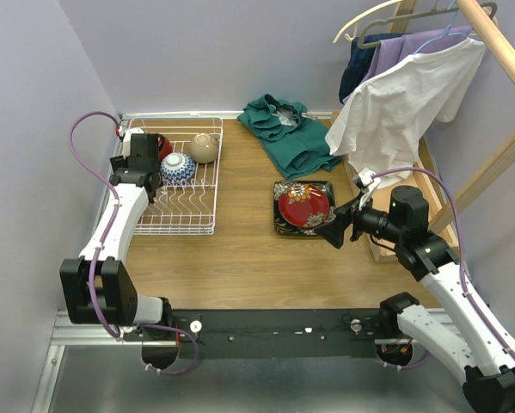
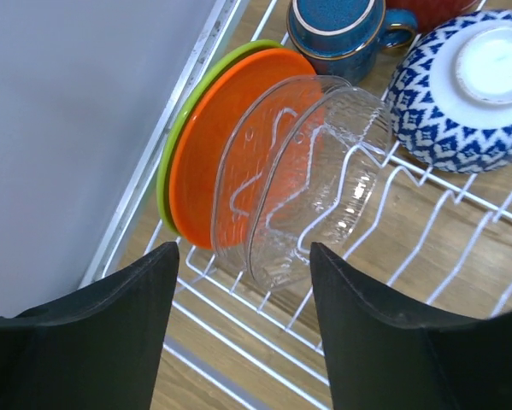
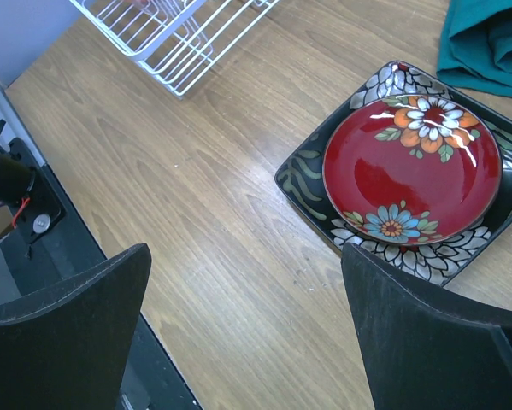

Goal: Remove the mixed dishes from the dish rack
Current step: Pick up the plate from the dish rack.

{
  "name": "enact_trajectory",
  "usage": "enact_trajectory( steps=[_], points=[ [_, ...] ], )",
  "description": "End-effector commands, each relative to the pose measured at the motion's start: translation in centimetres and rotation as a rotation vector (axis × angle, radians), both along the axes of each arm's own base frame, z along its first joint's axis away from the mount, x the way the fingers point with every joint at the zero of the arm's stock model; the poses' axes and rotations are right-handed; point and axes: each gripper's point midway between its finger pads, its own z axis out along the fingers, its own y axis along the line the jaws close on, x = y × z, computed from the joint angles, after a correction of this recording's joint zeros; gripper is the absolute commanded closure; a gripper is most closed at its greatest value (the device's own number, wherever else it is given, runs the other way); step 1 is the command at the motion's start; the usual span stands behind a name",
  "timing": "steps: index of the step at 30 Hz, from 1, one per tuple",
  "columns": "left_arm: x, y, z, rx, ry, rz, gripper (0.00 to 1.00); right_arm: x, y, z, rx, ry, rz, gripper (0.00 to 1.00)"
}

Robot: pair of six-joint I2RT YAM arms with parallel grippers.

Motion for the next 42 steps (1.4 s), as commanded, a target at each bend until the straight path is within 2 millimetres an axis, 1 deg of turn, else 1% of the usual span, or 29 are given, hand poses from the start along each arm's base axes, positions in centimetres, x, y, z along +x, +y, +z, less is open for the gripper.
enact_trajectory(
  steps=[1, 2, 4, 7, 8, 12, 13, 14, 17, 22, 23, 24, 26, 29, 30, 34, 39, 42],
  points=[
    [1.9, 0.5, -1.2, 0.0, 0.001, 0.001, 0.32, 0.1, 0.1, 0.1, -0.001, -0.018, 0.002, 0.0],
    [2.0, 0.5, -1.6, 0.001, 0.017, 0.002, 0.35, 0.2, 0.0, -0.1, -0.007, -0.015, -0.001, 0.0],
    [2.3, 0.6, -1.9, 0.009, 0.023, 0.002, 0.37, 0.3, -0.1, -0.2, -0.014, -0.014, -0.007, 0.0],
    [2.4, 1.1, -2.6, 0.029, 0.05, 0.016, 0.42, 0.4, -0.1, -0.3, -0.018, -0.014, -0.008, 0.0],
    [2.3, 1.2, -3.0, 0.038, 0.066, 0.014, 0.46, 0.5, -0.1, -0.3, -0.019, -0.015, -0.009, 0.0],
    [2.3, 1.6, -3.9, 0.067, 0.104, 0.021, 0.51, 0.6, -0.1, -0.5, -0.024, -0.01, -0.012, 0.0],
    [2.3, 1.7, -3.8, 0.073, 0.105, 0.023, 0.52, 0.7, -0.1, -0.6, -0.026, -0.012, -0.009, 0.0],
    [2.2, 1.9, -4.1, 0.083, 0.117, 0.028, 0.55, 0.7, -0.1, -0.5, -0.025, -0.013, -0.011, 0.0],
    [2.0, 2.4, -4.3, 0.112, 0.141, 0.04, 0.59, 0.8, -0.1, -0.6, -0.027, -0.011, -0.01, 0.0],
    [1.8, 2.9, -4.4, 0.144, 0.175, 0.052, 0.71, 0.8, 0.0, -0.7, -0.026, -0.008, -0.01, 0.0],
    [1.8, 2.8, -4.3, 0.144, 0.174, 0.051, 0.75, 0.8, 0.0, -0.6, -0.025, -0.011, -0.01, 0.0],
    [1.8, 2.9, -4.1, 0.146, 0.171, 0.05, 0.77, 0.8, 0.0, -0.6, -0.025, -0.011, -0.01, 0.0],
    [1.8, 2.7, -3.4, 0.151, 0.159, 0.044, 0.85, 0.8, 0.0, -0.5, -0.021, -0.008, -0.008, 0.0],
    [1.8, 2.4, -2.2, 0.158, 0.139, 0.03, 0.87, 0.8, 0.1, -0.5, -0.02, -0.008, -0.005, 0.0],
    [1.9, 2.2, -1.6, 0.158, 0.128, 0.023, 0.89, 0.8, 0.1, -0.5, -0.02, -0.006, -0.004, 0.0],
    [1.8, 1.6, 0.1, 0.187, 0.109, -0.002, 0.91, 0.7, 0.2, -0.4, -0.016, -0.005, -0.002, 0.0],
    [1.4, 1.9, 2.6, 0.251, 0.091, 0.004, 0.91, 0.5, 0.3, -0.1, -0.008, -0.007, 0.007, 0.0],
    [1.3, 1.8, 4.4, 0.284, 0.069, 0.006, 0.92, 0.5, 0.2, 0.0, -0.007, -0.009, 0.005, 0.0]
  ],
)
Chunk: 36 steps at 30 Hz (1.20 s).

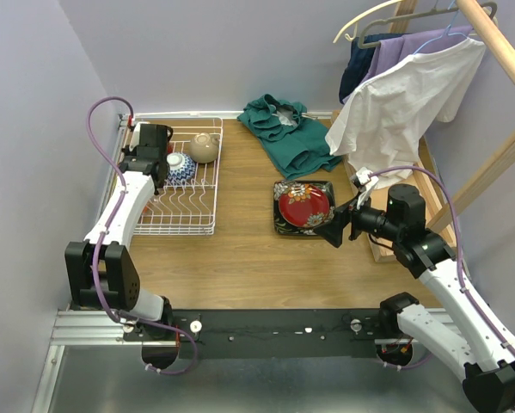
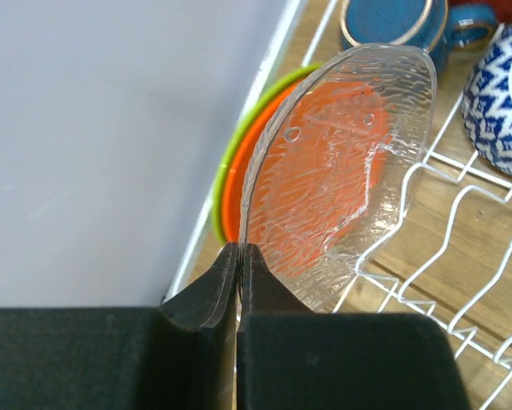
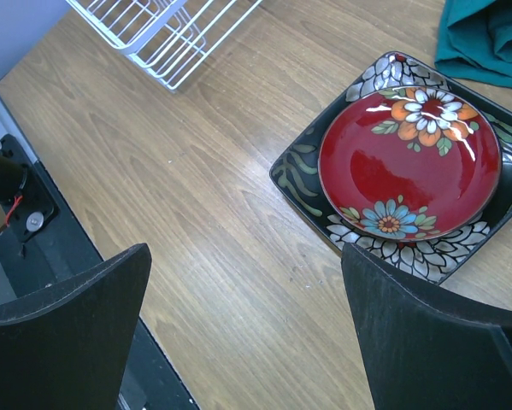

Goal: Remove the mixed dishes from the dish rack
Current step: Pick up the plate from the dish rack, then place the plate at the center of the board.

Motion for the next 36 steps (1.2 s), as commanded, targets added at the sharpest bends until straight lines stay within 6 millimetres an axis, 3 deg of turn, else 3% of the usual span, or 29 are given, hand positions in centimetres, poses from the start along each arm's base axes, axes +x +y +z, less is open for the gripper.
enact_trajectory(
  steps=[1, 8, 13, 19, 26, 33, 36],
  points=[
    [0.1, 0.0, 5.0, 0.068, -0.095, 0.002, 0.92, 0.1, 0.2, 0.7, 0.01, -0.03, 0.01, 0.0],
    [0.9, -3.8, 8.9, -0.012, -0.203, -0.092, 0.92, 0.0, 0.3, 1.0, 0.016, -0.032, 0.014, 0.0],
    [2.2, -9.9, 10.3, -0.188, -0.294, -0.241, 0.92, 0.0, 0.3, 1.2, 0.025, -0.037, 0.009, 0.0],
    [3.4, -20.0, 9.9, -0.532, -0.362, -0.454, 0.92, 0.0, 0.3, 1.3, 0.028, -0.041, 0.009, 0.0],
    [3.3, -30.2, 7.0, -0.786, -0.288, -0.605, 0.92, 0.0, 0.2, 1.4, 0.03, -0.041, 0.001, 0.0],
    [1.9, -38.5, 2.3, -0.907, -0.172, -0.665, 0.92, 0.0, 0.1, 1.5, 0.03, -0.045, -0.006, 0.0],
    [1.8, -40.8, 0.3, -0.935, -0.139, -0.676, 0.92, 0.0, 0.0, 1.6, 0.029, -0.047, -0.011, 0.0]
  ],
)
